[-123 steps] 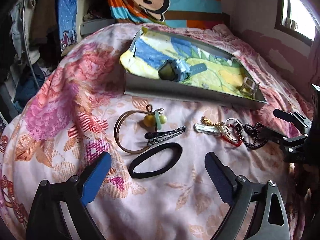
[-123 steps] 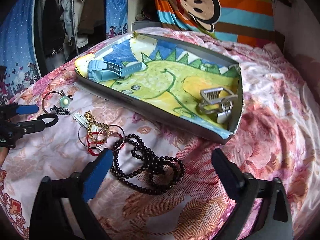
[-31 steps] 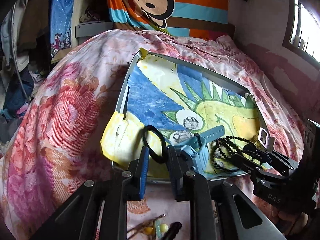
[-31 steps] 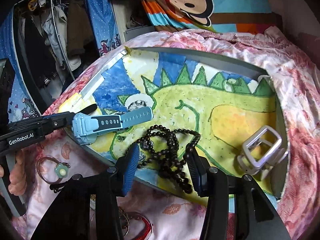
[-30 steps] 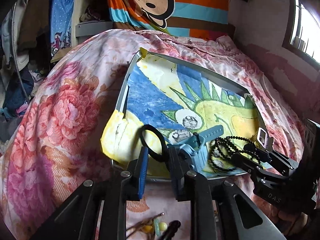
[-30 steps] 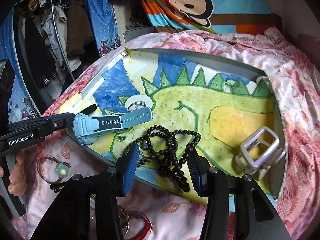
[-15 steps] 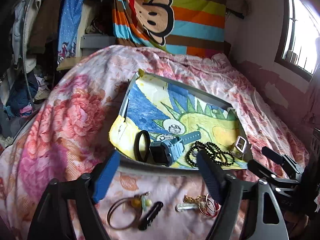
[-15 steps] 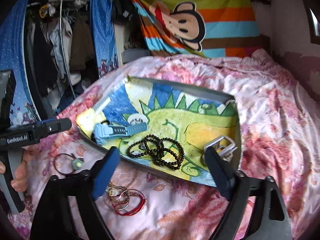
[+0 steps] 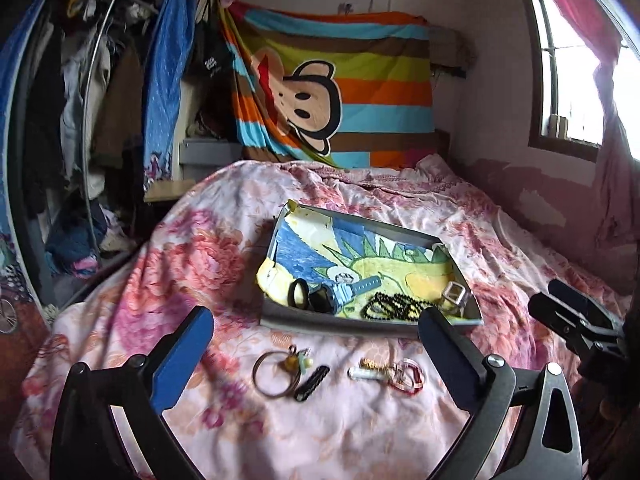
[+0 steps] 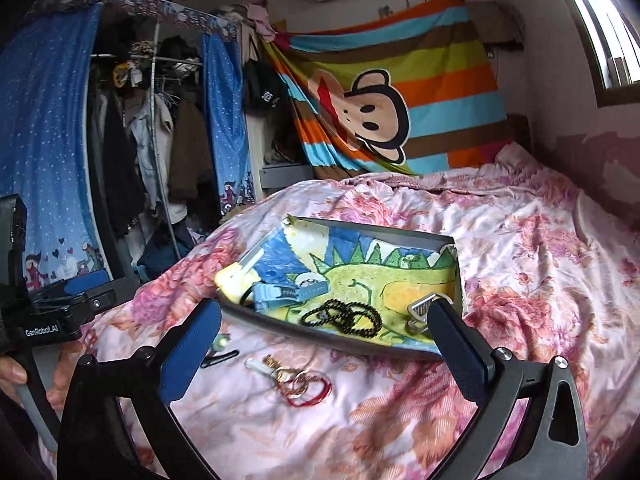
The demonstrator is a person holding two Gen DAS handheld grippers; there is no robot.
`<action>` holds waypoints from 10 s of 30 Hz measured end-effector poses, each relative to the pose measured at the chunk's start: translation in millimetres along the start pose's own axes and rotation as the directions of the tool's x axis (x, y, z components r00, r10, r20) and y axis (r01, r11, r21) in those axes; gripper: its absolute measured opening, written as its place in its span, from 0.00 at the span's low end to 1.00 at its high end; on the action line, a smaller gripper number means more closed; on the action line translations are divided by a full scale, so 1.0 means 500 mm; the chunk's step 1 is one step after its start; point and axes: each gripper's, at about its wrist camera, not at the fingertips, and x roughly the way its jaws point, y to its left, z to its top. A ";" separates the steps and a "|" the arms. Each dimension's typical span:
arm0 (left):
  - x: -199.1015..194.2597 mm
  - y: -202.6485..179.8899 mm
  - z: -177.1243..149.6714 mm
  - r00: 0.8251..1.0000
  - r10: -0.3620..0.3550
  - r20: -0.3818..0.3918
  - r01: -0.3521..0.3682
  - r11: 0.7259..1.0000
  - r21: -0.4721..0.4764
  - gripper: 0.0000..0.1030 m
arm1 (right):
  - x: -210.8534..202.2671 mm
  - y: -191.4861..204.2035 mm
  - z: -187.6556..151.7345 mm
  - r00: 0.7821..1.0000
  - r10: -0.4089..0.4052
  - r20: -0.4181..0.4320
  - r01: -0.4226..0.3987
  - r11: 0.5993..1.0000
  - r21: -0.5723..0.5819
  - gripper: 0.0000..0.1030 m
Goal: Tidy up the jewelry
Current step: 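Withdraw both tools from the tray back over the bed, then grasp the green-charm cord ring with the left tool while the right tool grasps the silver bangles, then carry the ring and bangles over the tray and open both tools to drop them, then withdraw both tools and move toward the black hair clip and red string, then grasp the black hair clip with the left tool while the right tool grasps the red string bracelet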
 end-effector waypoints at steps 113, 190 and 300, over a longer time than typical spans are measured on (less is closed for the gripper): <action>0.217 0.056 -0.083 0.937 0.022 -0.348 -0.008 0.999 0.042 0.04 | 0.309 0.008 -0.165 0.855 0.258 -0.449 -0.241 0.966 0.096 0.38; 0.212 0.022 0.087 0.996 -0.021 -0.085 0.013 0.996 -0.094 0.99 | 0.185 -0.062 0.052 0.994 -0.020 -0.109 0.024 0.999 0.034 0.93; 0.264 0.001 -0.126 0.880 -0.076 -0.470 0.168 0.973 0.157 0.38 | 0.296 -0.010 -0.184 0.840 0.195 -0.506 -0.186 0.980 0.069 0.34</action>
